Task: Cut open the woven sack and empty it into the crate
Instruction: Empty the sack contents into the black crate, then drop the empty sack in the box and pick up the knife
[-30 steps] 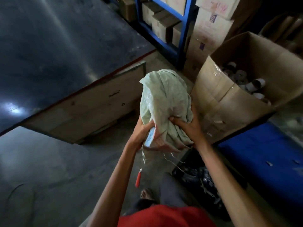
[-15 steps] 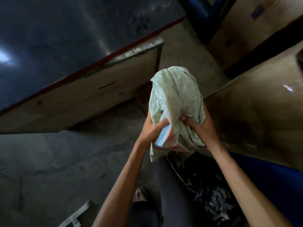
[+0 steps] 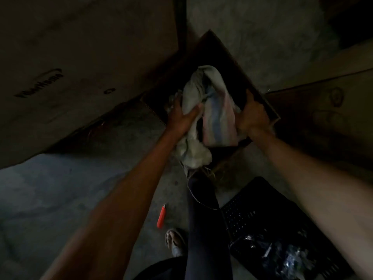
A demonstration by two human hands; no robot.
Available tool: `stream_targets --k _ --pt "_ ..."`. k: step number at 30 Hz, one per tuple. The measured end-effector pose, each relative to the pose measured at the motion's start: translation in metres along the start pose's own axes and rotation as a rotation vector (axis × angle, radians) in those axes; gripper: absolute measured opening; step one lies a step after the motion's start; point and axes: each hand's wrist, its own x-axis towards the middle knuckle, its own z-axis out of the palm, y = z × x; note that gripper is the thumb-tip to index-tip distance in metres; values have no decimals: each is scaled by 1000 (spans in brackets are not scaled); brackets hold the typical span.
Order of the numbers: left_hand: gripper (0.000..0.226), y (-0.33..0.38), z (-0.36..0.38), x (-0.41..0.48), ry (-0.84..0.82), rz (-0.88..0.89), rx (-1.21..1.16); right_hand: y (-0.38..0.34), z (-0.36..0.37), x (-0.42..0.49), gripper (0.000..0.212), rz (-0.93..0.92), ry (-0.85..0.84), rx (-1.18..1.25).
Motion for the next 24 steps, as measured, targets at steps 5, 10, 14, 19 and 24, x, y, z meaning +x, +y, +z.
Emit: stream_targets --k 5,10,14,19,24 --pt "62 14 5 21 -58 -32 53 9 11 -4 57 -59 3 -38" --pt "63 7 -15 -28 -36 26 128 8 14 -71 60 -148 14 -117" --pt "52 -25 -58 -110 -33 6 220 -14 28 -149 61 -192 -67 -223" --pt "50 -117 -133 -237 81 -25 337 -50 65 -271 65 -228 -147 -247" --pt "51 -244 -195 -369 151 -47 422 -59 151 -412 62 -214 -136 -140"
